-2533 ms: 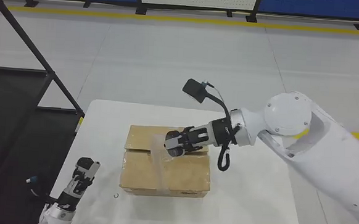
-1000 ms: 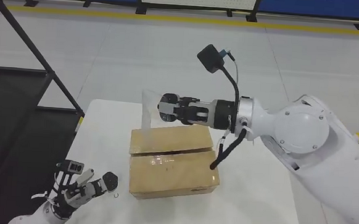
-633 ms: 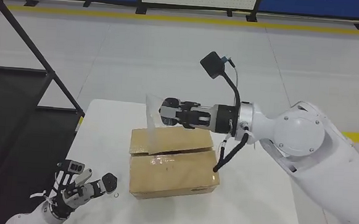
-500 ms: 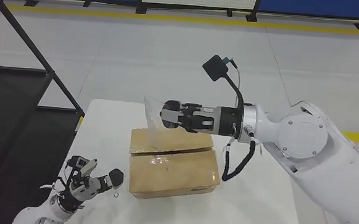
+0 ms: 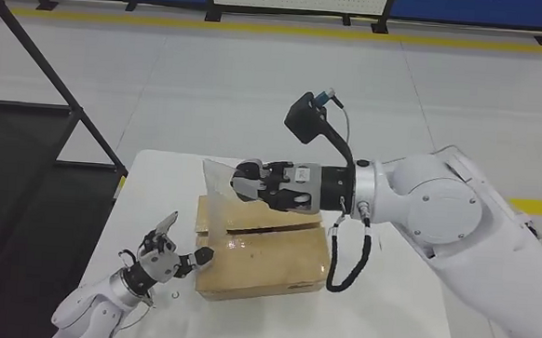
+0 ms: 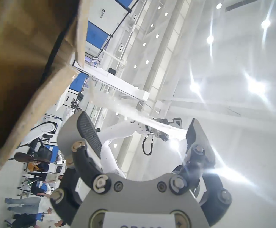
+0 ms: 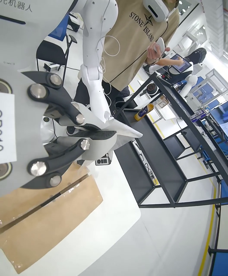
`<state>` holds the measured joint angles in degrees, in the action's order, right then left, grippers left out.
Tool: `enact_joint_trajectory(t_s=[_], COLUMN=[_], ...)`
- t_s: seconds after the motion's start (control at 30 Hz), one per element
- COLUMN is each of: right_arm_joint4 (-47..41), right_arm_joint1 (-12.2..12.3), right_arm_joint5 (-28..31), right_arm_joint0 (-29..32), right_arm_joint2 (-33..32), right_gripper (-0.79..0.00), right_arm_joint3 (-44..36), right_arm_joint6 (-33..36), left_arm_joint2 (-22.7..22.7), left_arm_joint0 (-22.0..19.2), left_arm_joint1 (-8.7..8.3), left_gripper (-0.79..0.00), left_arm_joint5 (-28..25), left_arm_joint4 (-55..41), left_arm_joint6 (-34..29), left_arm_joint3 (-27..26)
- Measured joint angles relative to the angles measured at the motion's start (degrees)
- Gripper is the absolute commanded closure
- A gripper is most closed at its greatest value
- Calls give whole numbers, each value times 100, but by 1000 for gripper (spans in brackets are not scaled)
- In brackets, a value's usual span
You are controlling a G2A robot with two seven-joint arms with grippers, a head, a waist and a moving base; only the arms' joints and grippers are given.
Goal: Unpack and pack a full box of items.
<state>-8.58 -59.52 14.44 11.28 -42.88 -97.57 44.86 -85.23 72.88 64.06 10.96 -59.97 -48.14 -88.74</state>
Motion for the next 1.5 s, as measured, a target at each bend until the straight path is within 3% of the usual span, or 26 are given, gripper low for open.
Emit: enact_joint_trajectory(t_s=[0.1,0.57,0.83,0.87,0.9,0.93,1.2,1.5], right_arm_joint4=[52,165,420,450,479,486,828,1365], right_arm_joint1=[-26,-59,-11,-2,10,19,114,207], right_arm_joint5=[23,212,367,357,332,294,-236,-1116], right_arm_joint0=[6,197,324,342,374,403,724,1080], right_arm_joint2=[-14,-262,-442,-467,-504,-534,-815,-1039], right_gripper=[0,0,0,-142,-403,-785,-785,-785], right_arm_joint3=[11,38,171,206,258,294,361,354], right_arm_joint6=[-1,146,610,661,720,754,837,900], left_arm_joint2=[61,251,-16,-65,-122,-158,-363,-201], left_arm_joint0=[-65,-187,-110,-83,-41,-9,231,326], left_arm_joint1=[9,47,71,73,77,80,140,249], left_gripper=[0,0,0,0,0,0,0,0], left_arm_joint5=[85,193,-492,-603,-736,-822,-1813,-2577], left_arm_joint4=[-3,-80,-320,-342,-369,-398,-439,-364], left_arm_joint6=[98,179,310,331,353,370,768,1323], left_arm_joint3=[32,87,34,8,-40,-79,-480,-623])
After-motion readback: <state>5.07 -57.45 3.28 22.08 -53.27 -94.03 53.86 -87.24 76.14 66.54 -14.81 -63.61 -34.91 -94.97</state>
